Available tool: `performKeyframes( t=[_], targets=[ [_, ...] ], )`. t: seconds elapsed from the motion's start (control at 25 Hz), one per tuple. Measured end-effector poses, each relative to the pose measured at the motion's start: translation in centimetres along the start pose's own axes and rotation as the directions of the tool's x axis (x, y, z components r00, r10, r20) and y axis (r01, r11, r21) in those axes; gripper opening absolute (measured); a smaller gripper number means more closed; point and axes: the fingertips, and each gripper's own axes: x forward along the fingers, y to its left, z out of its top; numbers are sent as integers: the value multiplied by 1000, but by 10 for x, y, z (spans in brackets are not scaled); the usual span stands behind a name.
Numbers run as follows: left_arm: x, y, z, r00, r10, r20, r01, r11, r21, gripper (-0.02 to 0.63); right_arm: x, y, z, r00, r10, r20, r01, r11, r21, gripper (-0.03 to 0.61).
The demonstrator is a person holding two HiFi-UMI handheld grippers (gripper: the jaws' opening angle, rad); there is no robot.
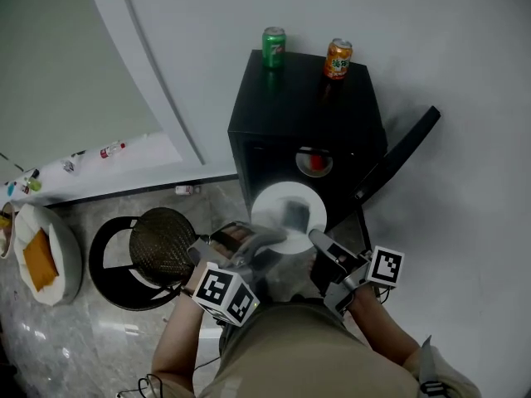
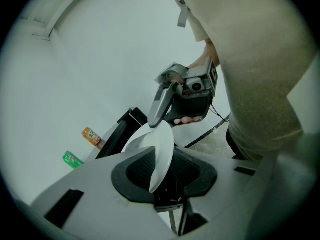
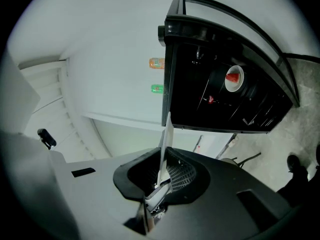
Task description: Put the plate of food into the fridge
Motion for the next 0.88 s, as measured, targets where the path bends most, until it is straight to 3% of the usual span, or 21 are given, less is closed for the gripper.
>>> performKeyframes(
  t=[0.32, 0.88],
  targets=[
    [20, -17, 31, 999, 12, -45, -13, 1000, -25, 92, -34, -2, 9, 999, 22, -47, -21, 1000, 22, 46],
    [7, -32, 40, 981, 105, -165, -120, 989, -82, 94, -37, 1, -4, 976, 73, -206, -73, 997, 7, 46]
  ],
)
